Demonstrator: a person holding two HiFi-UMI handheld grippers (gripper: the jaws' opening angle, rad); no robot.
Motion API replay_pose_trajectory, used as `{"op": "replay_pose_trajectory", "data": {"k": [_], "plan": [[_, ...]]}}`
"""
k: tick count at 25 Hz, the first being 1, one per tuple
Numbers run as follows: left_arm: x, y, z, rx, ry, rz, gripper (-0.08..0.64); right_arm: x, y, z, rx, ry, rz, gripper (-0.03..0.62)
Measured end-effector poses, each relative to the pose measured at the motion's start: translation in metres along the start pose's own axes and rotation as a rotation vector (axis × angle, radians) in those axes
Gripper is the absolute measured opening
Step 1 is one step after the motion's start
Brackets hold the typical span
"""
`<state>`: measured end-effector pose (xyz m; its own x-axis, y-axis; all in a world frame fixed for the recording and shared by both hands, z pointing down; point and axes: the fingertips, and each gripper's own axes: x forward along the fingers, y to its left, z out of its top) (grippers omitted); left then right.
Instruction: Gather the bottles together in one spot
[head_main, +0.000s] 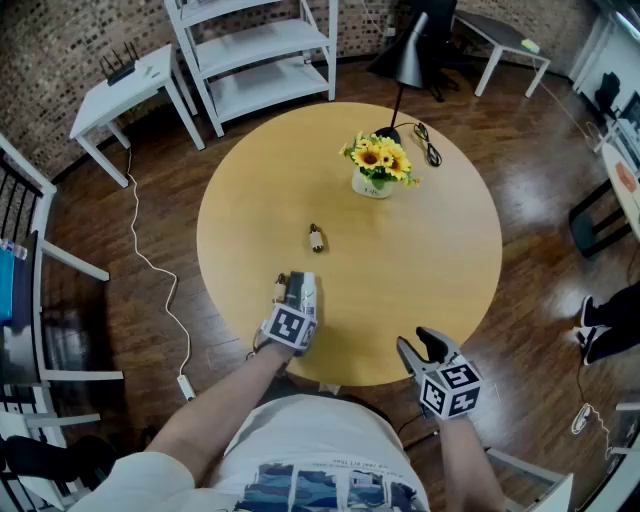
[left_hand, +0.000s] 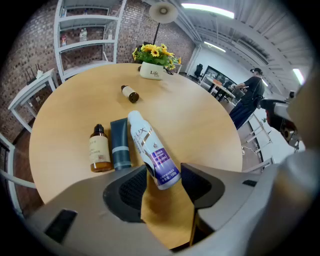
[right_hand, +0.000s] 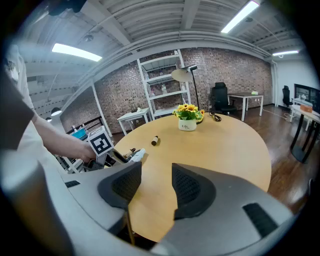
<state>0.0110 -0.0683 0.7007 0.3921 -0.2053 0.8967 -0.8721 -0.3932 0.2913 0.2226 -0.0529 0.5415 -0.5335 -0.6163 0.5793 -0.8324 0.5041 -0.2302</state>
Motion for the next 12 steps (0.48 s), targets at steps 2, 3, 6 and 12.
{"op": "replay_pose_trajectory", "data": {"k": [2,3,6,12], "plan": [[0.004,0.005,0.008,0.017,-0.007,0.012,0.222,0.005,0.0,-0.001,-0.001,0.009,0.009,0.214],[0.007,0.005,0.012,0.018,-0.011,0.006,0.224,0.007,0.0,-0.002,-0.003,0.014,0.014,0.214],[0.014,0.0,0.017,-0.008,0.006,-0.034,0.22,0.013,0.0,-0.001,-0.008,0.024,0.032,0.215],[0.016,-0.01,0.019,0.05,-0.004,-0.045,0.189,0.025,0.0,0.003,0.005,0.028,0.069,0.214]]}}
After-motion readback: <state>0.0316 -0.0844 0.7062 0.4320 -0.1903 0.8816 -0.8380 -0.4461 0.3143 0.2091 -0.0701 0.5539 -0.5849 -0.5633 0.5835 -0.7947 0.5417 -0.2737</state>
